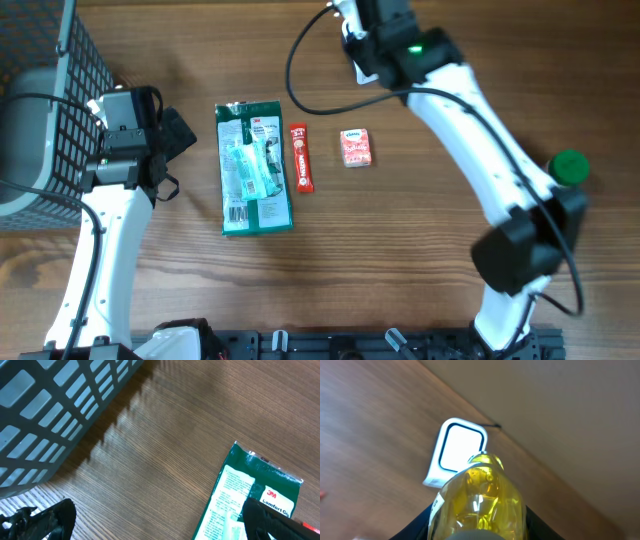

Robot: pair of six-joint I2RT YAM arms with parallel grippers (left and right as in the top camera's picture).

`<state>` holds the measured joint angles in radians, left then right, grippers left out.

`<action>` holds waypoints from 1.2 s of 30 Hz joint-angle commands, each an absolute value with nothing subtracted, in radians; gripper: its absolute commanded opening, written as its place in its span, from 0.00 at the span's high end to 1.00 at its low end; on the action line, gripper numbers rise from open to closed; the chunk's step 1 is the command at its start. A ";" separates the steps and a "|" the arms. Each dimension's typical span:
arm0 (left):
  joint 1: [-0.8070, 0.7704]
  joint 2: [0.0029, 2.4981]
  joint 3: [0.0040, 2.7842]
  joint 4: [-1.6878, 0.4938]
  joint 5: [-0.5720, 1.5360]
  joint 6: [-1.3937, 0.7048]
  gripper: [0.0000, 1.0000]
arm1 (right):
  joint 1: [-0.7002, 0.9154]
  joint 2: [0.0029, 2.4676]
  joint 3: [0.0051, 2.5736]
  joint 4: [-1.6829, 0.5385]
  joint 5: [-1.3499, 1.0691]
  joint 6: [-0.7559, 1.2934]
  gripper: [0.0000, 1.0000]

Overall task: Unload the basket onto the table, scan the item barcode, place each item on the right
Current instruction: 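Carry the Vim bottle up to the white scanner and hold it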

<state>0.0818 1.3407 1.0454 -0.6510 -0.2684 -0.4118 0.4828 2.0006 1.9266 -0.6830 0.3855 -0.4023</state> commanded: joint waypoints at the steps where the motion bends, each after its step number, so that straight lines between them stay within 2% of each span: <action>1: 0.088 1.336 1.054 -0.651 -0.281 -0.400 0.00 | 0.487 2.086 1.938 -0.575 0.564 -0.498 0.96; 10: 0.088 1.336 1.054 -0.651 -0.281 -0.400 0.00 | 0.489 2.217 1.938 -0.318 0.678 -0.630 0.96; 18: 0.088 1.336 1.054 -0.651 -0.282 -0.400 0.00 | 0.490 2.269 1.937 -0.226 0.688 -0.629 0.96; 27: 0.088 1.336 1.054 -0.651 -0.282 -0.400 0.00 | 0.491 2.316 1.936 -0.233 0.673 -0.607 0.96; 36: 0.088 1.336 1.054 -0.651 -0.282 -0.400 0.00 | 0.492 2.317 1.936 -0.257 0.641 -0.478 0.96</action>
